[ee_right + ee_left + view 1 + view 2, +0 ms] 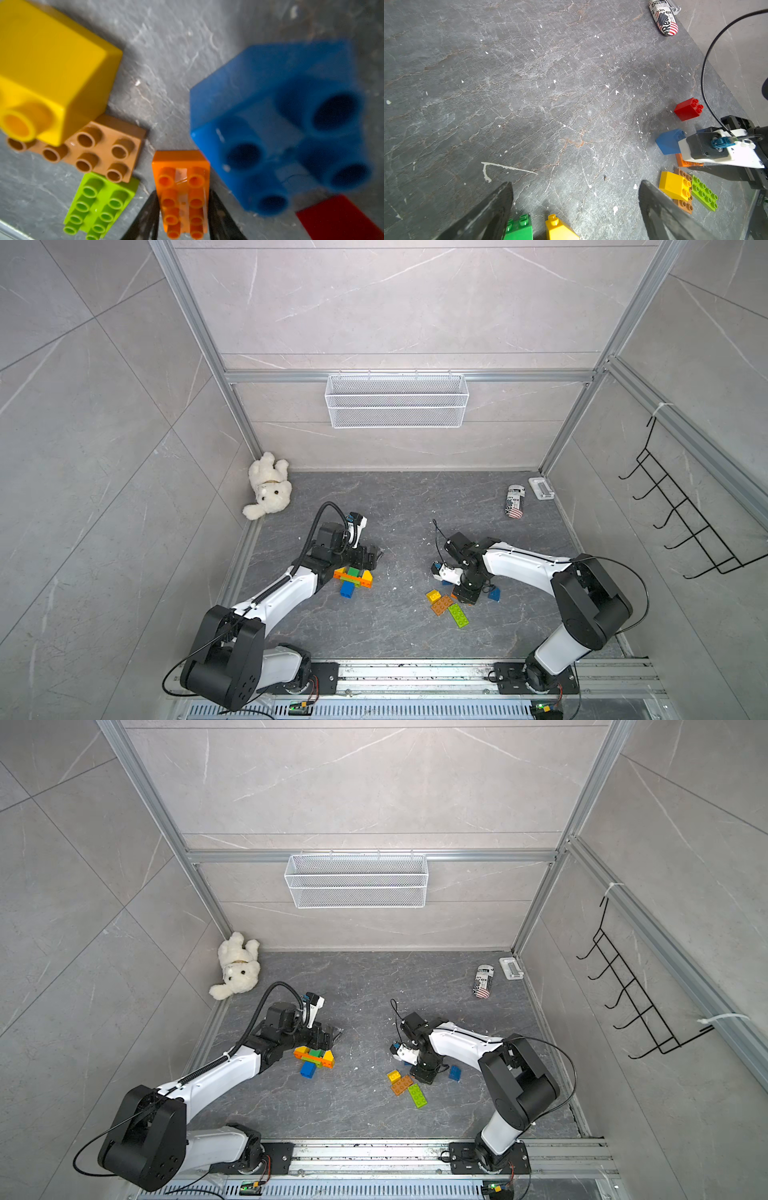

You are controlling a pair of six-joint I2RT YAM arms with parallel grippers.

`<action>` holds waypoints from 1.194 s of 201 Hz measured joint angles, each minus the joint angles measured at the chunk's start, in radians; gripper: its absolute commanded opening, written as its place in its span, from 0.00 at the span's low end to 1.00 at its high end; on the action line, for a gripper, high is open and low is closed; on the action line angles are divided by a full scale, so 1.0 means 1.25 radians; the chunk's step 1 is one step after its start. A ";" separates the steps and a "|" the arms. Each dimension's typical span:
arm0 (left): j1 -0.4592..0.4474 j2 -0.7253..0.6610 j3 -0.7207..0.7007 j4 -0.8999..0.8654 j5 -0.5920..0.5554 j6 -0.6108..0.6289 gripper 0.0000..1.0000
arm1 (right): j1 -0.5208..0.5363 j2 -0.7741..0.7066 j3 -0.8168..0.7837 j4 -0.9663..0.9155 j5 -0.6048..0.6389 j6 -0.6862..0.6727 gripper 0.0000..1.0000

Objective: Assemble a fork with lego
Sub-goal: Pick up the lego brick from the center of the board, then assemble the lego brick with the lego brick.

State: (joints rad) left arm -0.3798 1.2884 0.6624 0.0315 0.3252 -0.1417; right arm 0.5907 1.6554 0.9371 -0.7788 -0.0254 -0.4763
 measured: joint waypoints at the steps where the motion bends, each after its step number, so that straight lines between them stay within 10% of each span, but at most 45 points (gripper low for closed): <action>1: 0.000 0.000 0.000 0.000 0.000 0.000 0.96 | 0.000 0.000 0.000 0.000 0.000 0.001 0.35; 120: 0.002 -0.006 0.000 -0.008 -0.007 -0.011 0.95 | 0.046 -0.170 0.042 -0.118 0.043 -0.092 0.14; 240: 0.004 -0.116 -0.029 -0.045 -0.071 0.008 0.92 | 0.043 0.062 0.231 -0.091 0.037 -0.280 0.20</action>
State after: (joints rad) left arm -0.3748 1.1435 0.6266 -0.0242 0.2363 -0.1314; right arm 0.6445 1.7329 1.2255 -0.8925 0.0208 -0.8268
